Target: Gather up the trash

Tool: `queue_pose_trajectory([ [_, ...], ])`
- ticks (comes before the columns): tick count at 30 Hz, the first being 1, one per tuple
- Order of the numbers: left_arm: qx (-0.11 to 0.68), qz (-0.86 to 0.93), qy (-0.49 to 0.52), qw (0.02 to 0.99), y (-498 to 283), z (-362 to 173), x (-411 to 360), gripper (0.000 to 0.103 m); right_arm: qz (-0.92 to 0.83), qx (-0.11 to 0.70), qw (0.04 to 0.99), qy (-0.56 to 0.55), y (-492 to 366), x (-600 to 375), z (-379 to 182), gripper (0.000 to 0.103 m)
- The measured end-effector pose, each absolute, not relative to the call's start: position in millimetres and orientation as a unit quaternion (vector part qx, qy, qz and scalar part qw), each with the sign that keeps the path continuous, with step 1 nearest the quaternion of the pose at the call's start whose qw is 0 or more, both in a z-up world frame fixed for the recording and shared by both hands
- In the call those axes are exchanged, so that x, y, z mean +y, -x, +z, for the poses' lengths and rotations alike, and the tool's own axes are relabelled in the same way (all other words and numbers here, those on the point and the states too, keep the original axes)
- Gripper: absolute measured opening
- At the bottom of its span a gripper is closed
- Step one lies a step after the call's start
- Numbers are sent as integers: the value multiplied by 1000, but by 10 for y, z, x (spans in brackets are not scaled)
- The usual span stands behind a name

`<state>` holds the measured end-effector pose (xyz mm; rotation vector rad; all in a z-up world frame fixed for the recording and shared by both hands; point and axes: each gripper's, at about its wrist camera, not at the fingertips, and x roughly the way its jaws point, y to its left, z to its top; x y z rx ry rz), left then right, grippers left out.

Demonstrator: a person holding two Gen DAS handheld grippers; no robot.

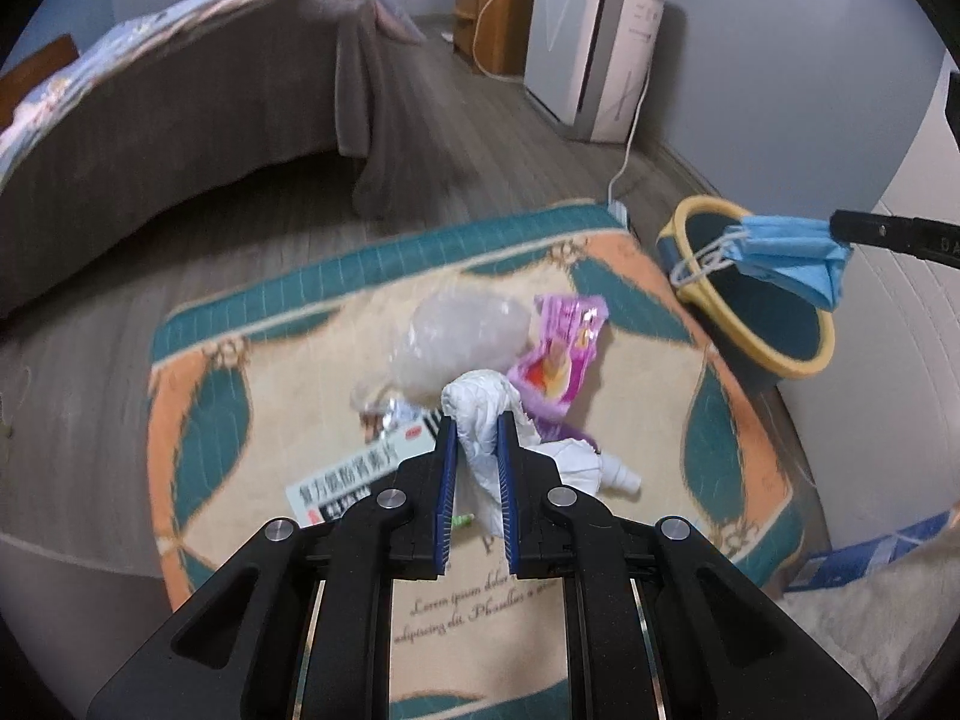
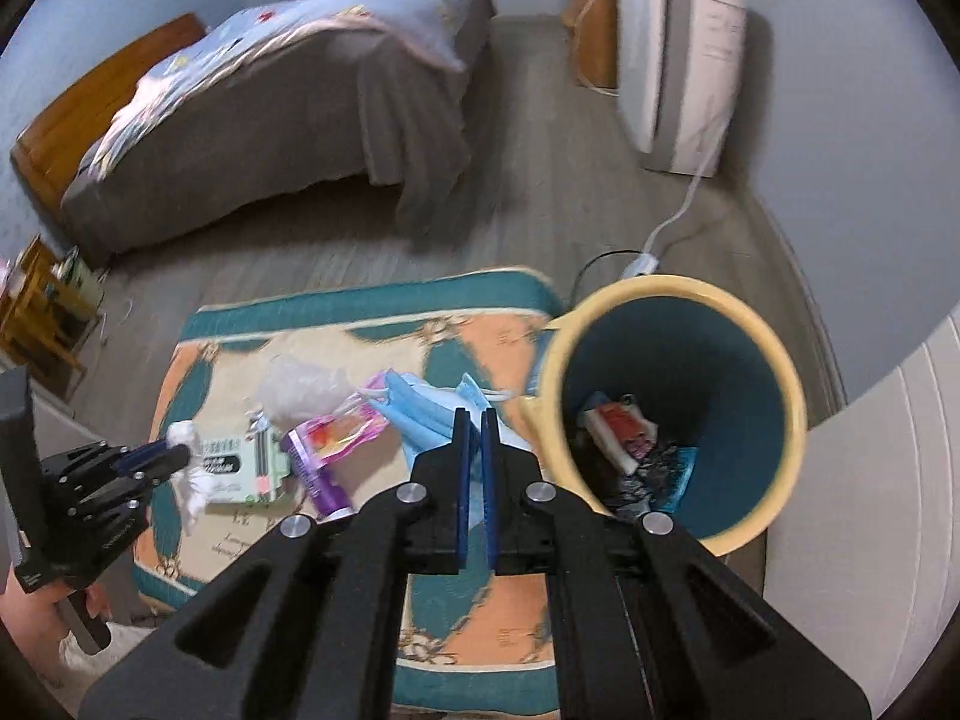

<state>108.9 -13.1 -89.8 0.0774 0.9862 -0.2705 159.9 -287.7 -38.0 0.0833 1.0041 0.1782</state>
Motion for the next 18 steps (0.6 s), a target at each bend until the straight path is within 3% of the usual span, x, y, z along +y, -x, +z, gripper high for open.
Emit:
queue_pose_trajectory([
  [18, 462, -147, -48, 873, -1208, -866, -627, 13, 47, 440, 893, -87, -1737, -3728, -254, 3],
])
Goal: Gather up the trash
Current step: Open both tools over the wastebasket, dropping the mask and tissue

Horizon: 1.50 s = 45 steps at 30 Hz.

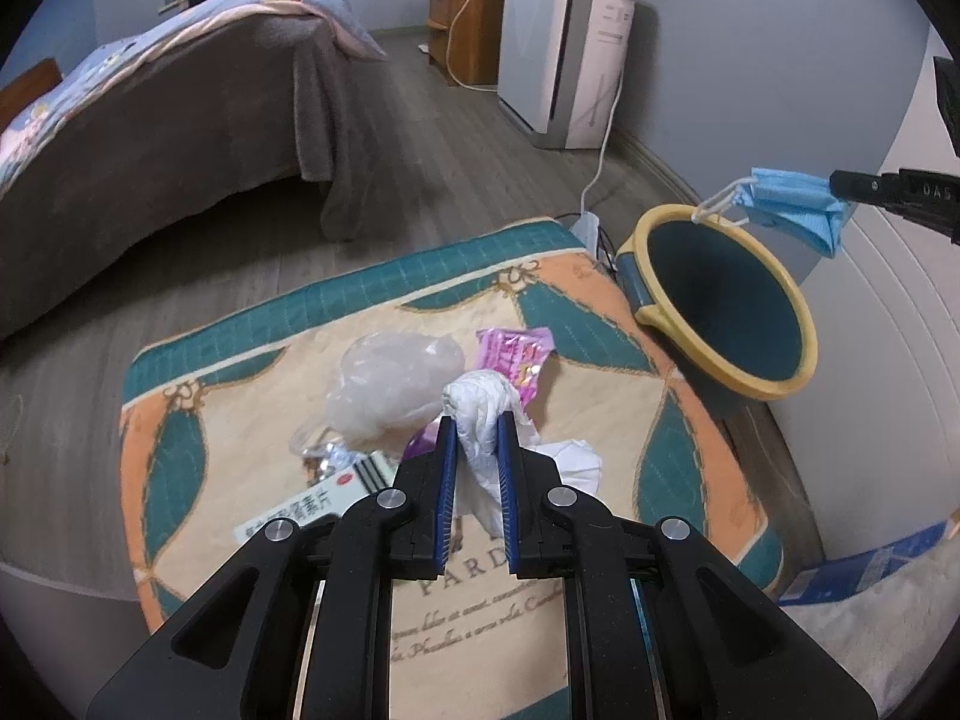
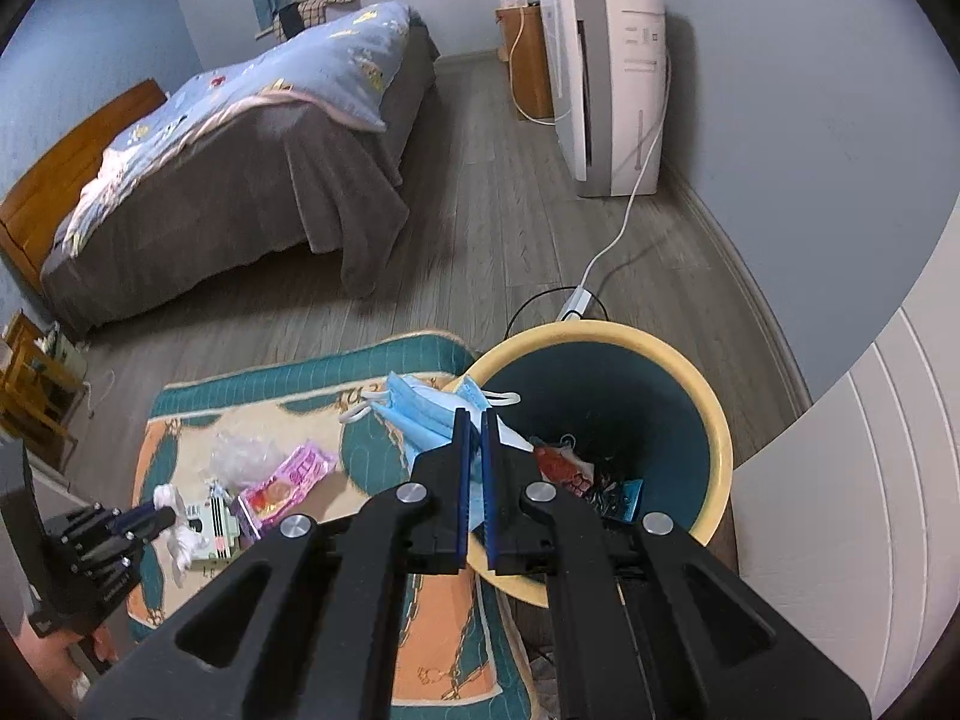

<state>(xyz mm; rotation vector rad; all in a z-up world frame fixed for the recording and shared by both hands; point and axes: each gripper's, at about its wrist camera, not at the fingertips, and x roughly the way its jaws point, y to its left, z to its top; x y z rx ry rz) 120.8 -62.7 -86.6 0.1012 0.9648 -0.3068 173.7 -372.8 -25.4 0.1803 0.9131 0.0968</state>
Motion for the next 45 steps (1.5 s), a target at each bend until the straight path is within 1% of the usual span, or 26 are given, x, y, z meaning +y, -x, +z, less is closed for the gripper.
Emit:
queue_pose_trajectory([
  [8, 459, -180, -77, 866, -1347, -911, -1205, 13, 34, 462, 877, -123, -1840, -4039, -512, 3],
  [17, 453, -236, -91, 855, -1573, -858, -1958, 13, -17, 476, 866, -155, -1907, -4472, -826, 3],
  [26, 458, -272, -107, 839, -1695, -1001, -2631, 13, -67, 488, 852, -178, -1973, -4734, -1081, 3],
  [30, 469, -272, -121, 832, -1771, -1119, -2830, 14, -70, 499, 843, -188, -1980, -4768, -1181, 3],
  [34, 477, -261, -121, 831, -1907, -1210, -2923, 14, -66, 500, 845, -181, -1982, -4746, -1168, 3],
  [38, 459, -253, -114, 844, -1984, -1162, -2926, 14, -63, 492, 847, -188, -1984, -4756, -1138, 3],
  [42, 426, -245, -103, 865, -2026, -1014, -2867, 16, -55, 482, 852, -198, -1984, -4761, -1090, 3],
  [43, 417, -246, -101, 869, -2032, -973, -2854, 19, -55, 480, 853, -198, -1989, -4755, -1078, 3],
  [45, 413, -251, -94, 870, -2054, -949, -2842, 29, -53, 478, 854, -196, -1996, -4739, -1067, 3],
])
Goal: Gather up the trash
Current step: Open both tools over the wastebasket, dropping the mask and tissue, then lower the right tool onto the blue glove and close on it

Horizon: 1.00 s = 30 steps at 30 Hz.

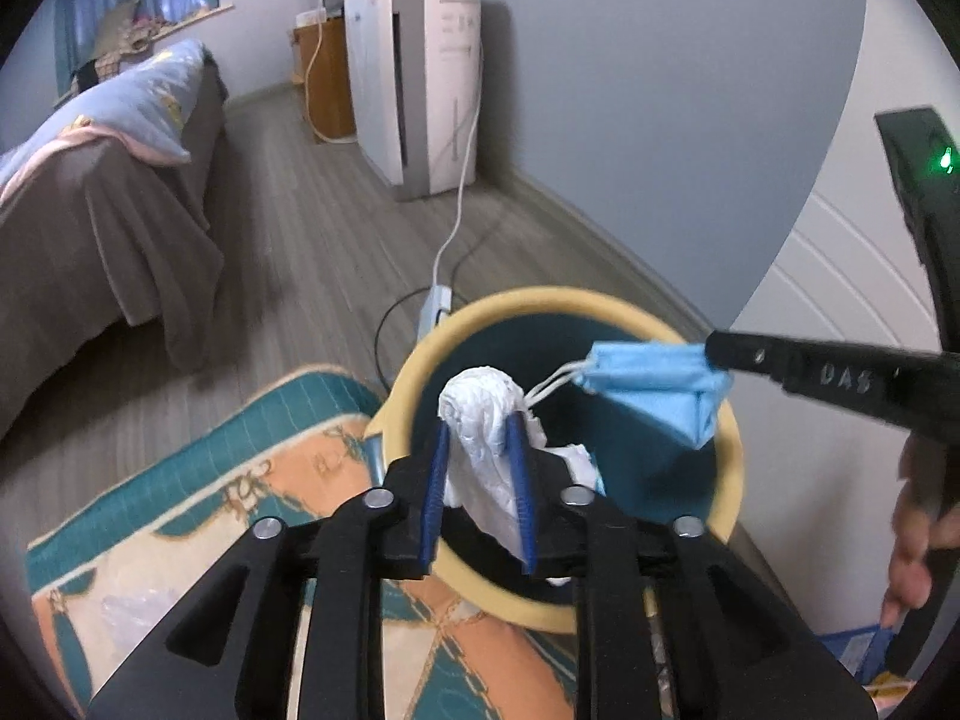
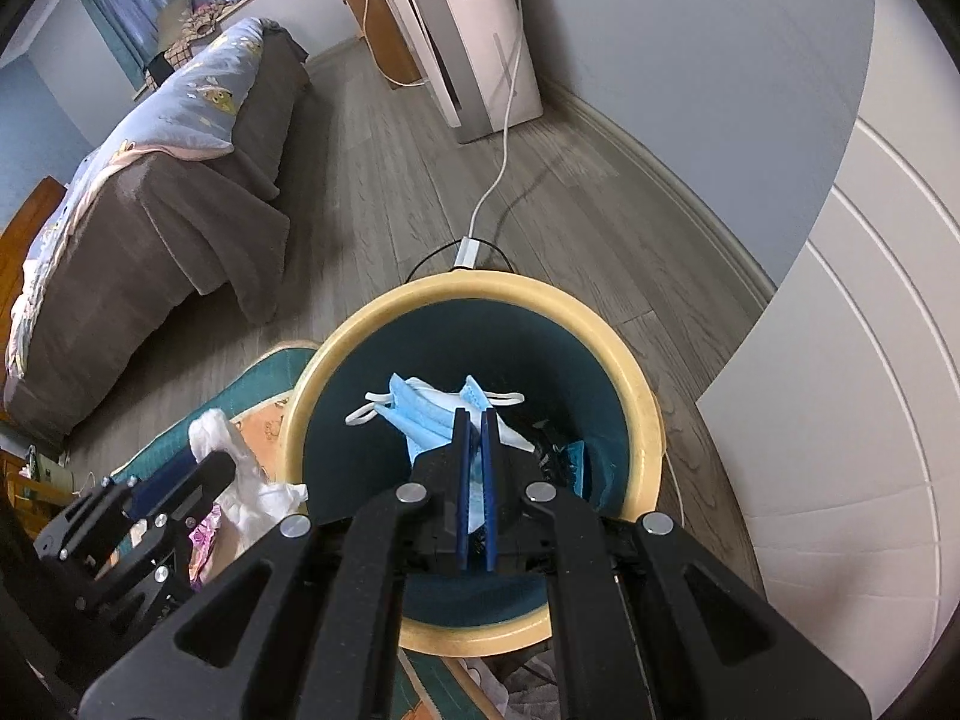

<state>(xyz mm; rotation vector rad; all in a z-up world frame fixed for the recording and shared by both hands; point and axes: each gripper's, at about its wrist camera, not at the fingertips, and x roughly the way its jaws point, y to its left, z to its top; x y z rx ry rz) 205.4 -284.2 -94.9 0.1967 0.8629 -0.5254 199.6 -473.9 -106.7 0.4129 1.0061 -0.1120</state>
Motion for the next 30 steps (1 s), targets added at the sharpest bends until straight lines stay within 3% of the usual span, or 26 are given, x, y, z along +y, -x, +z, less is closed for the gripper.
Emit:
queue_pose_trajectory([
  [2, 418, -258, -80, 867, -2064, -946, -2815, 55, -52, 479, 854, -194, -2002, -4722, -1065, 4],
  [6, 419, -258, -80, 867, -2048, -955, -2768, 62, -46, 493, 848, -190, -2028, -4687, -1110, 5],
  [7, 421, -256, -80, 867, -2031, -964, -2741, 68, -47, 495, 847, -187, -2031, -4682, -1112, 10],
  [10, 420, -241, -79, 871, -1996, -960, -2625, 87, -50, 492, 848, -189, -2037, -4676, -1084, 40],
  [12, 420, -231, -73, 874, -1972, -944, -2512, 89, -49, 488, 850, -193, -2033, -4660, -1053, 52],
  [14, 424, -217, -70, 876, -1956, -921, -2372, 91, -45, 484, 853, -192, -2029, -4629, -1012, 75],
  [17, 419, -200, -71, 883, -1902, -829, -2152, 92, -35, 471, 860, -194, -2008, -4564, -911, 89],
  [20, 410, -188, -69, 890, -1782, -671, -1904, 94, -36, 463, 868, -174, -1977, -4437, -794, 94],
  [30, 389, -128, -62, 910, -1168, -176, -904, 95, -4, 456, 884, -103, -1712, -3750, -521, 97],
])
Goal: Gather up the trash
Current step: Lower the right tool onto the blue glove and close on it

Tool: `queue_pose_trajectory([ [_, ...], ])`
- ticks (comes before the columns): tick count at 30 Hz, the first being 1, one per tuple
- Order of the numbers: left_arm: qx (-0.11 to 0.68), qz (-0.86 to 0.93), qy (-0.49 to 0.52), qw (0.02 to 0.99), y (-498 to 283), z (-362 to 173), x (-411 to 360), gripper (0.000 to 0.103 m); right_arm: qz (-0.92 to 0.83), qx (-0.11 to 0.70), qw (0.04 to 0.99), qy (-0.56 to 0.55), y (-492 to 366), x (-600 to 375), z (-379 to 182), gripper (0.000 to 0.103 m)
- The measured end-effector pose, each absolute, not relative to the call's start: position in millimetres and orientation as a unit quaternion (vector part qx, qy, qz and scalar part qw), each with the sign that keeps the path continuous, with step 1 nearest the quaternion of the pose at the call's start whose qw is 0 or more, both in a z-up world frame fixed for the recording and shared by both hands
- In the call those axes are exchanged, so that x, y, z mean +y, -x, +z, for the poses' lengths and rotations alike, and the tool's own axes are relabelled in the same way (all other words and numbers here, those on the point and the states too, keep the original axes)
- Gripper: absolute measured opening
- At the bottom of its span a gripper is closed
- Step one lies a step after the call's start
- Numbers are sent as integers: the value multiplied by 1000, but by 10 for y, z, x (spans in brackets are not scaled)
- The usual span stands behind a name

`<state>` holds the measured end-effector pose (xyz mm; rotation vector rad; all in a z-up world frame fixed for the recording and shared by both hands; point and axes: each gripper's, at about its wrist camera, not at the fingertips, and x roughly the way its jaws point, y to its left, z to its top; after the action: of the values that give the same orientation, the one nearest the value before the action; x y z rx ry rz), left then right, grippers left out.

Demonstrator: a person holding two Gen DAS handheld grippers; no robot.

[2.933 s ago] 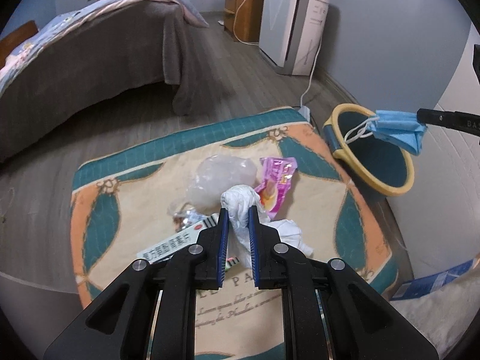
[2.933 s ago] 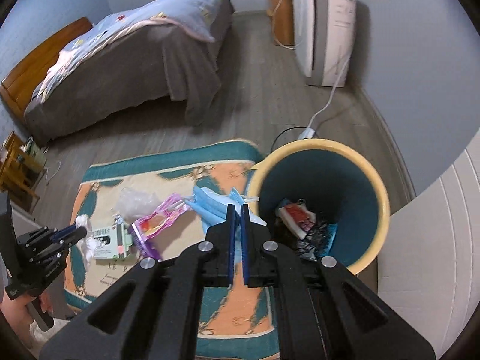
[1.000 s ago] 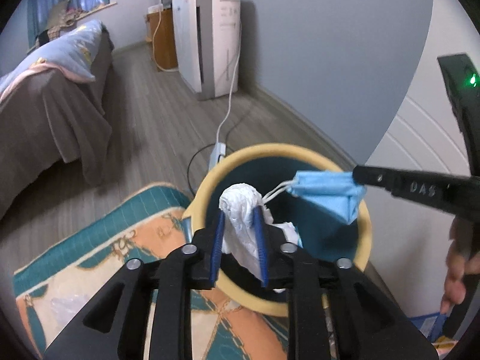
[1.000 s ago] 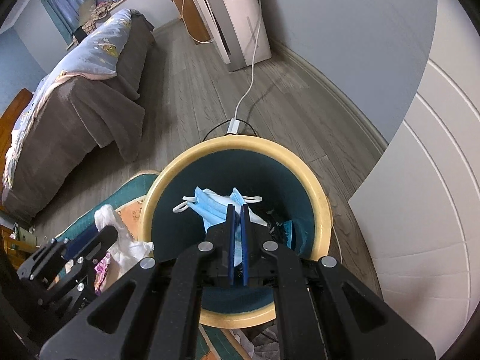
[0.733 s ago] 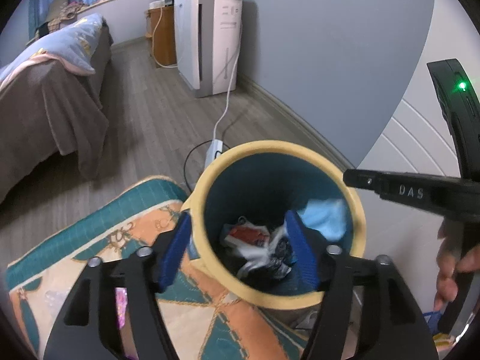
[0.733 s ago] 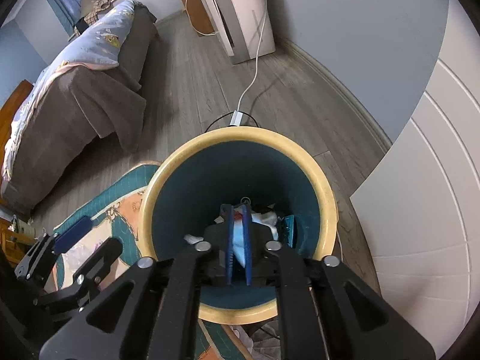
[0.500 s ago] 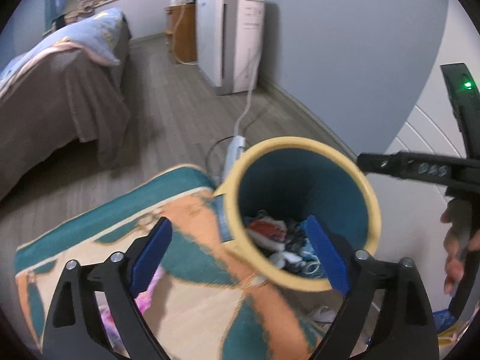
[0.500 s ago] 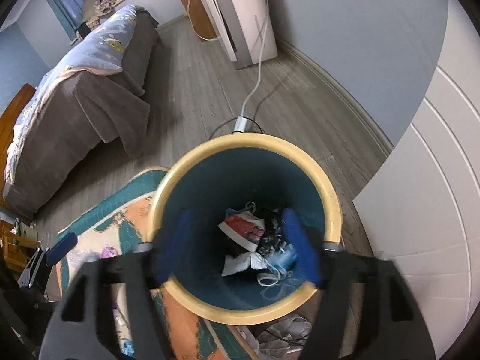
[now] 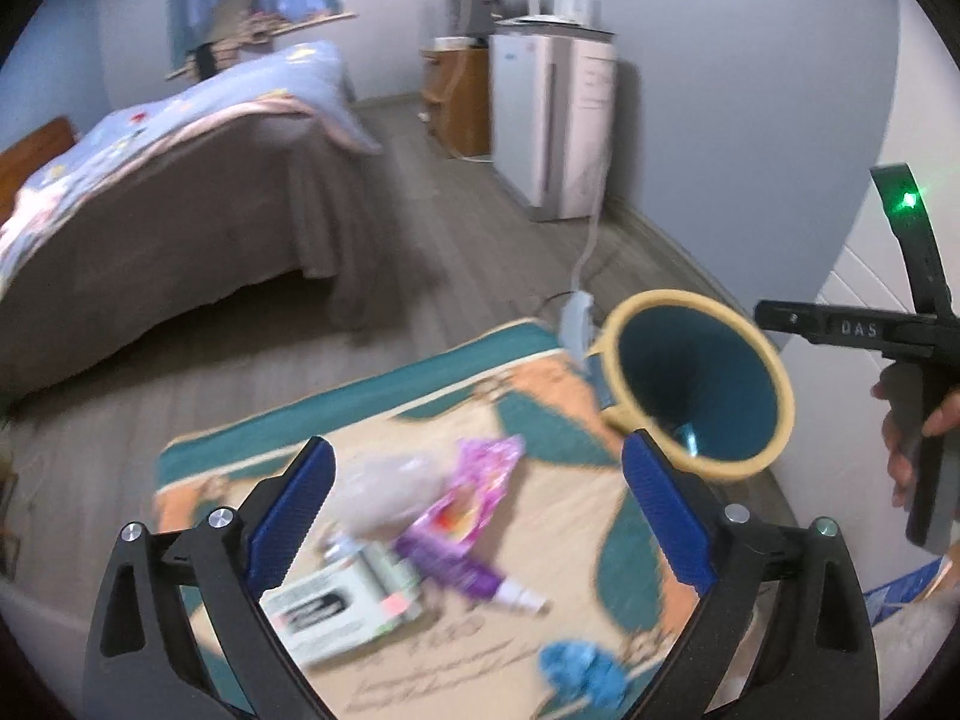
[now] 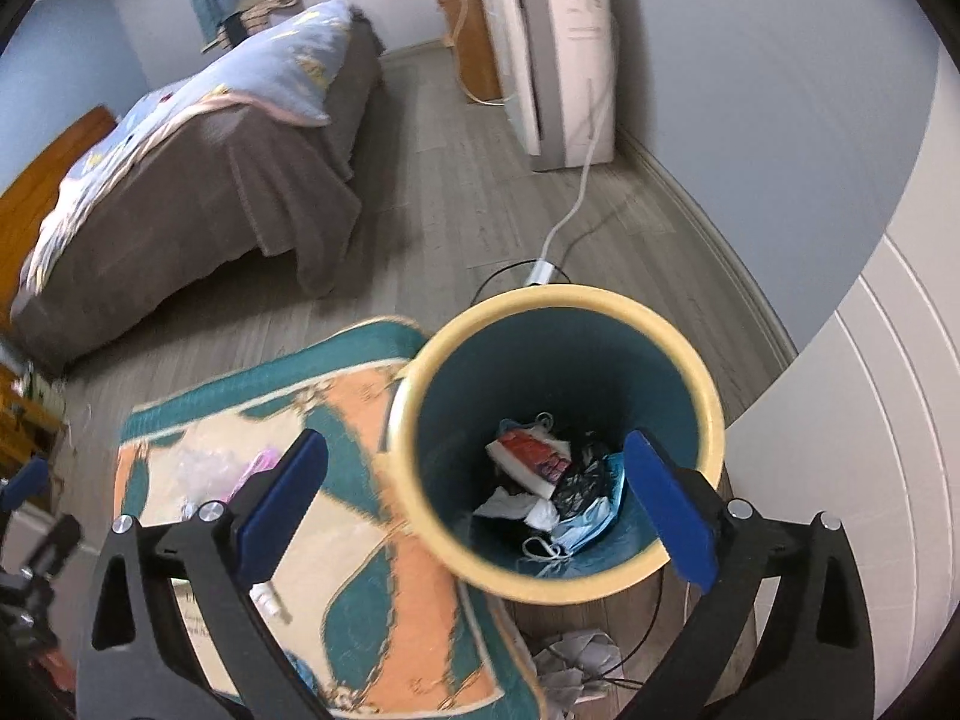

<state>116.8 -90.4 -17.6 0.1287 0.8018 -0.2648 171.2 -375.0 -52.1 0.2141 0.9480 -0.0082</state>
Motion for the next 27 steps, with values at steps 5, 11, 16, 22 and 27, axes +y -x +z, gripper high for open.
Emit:
queue_pose_trajectory([
  [5, 363, -99, -39, 926, -781, -3, -379, 97, 16, 442, 896, -42, -1488, -3214, -388, 97],
  [11, 351, -64, -34, 934, -588, -69, -80, 97, 43, 458, 887, -53, -1264, -2826, -521, 97],
  [16, 379, -56, -35, 923, -608, -272, 61, 97, 39, 494, 868, -26, -1108, -2496, -837, 97],
  [22, 393, -36, -42, 918, -621, -368, 246, 97, 55, 546, 836, -24, -889, -2108, -1352, 97],
  [27, 407, -24, -17, 913, -645, -414, 416, 97, 65, 564, 823, -4, -677, -1798, -1633, 95],
])
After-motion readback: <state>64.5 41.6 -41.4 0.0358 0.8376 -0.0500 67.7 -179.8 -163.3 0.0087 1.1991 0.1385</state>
